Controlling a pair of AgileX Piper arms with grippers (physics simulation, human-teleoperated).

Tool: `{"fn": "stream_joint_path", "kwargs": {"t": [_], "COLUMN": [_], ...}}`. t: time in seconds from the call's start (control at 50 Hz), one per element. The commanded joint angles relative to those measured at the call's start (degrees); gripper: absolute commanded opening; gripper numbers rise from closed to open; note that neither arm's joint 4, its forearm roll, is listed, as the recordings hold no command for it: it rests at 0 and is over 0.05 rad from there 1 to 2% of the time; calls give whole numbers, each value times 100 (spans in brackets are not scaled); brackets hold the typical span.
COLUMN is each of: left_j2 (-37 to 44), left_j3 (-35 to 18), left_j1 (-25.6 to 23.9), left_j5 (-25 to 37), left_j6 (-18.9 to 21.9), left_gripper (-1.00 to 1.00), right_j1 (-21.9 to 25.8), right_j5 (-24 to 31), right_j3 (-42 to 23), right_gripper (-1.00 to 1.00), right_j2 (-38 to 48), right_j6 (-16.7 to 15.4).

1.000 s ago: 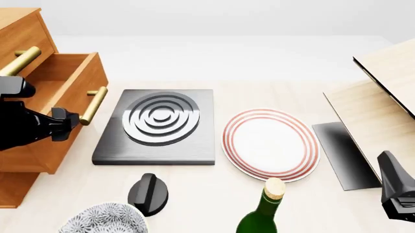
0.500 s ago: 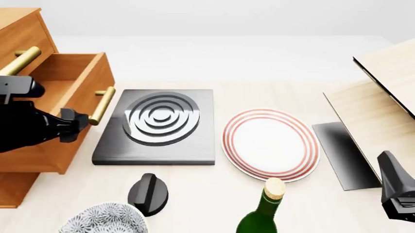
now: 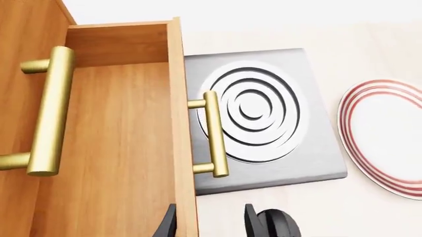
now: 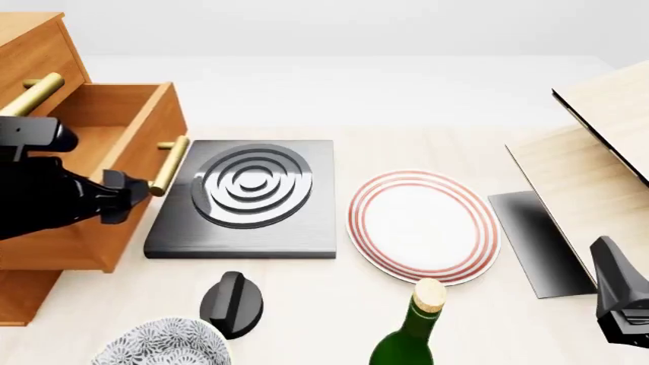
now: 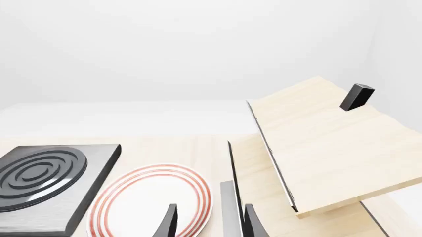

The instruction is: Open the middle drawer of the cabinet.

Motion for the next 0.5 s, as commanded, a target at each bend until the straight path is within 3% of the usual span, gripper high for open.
{"fn": "stream_joint_path", "kwargs": {"t": [0.02, 0.5], "left_j2": [-72, 107], "left_j3": [-138, -259], "left_j1": [-415, -721], "left_j5": [52, -31], "left_j6": [163, 120], "left_gripper": [100, 100], "right_j1": [0, 0], "right_j5": [-1, -1], "right_j3": [1, 1], "right_gripper": [100, 100], "right_j2": [0, 0], "right_j6": [-1, 0]}}
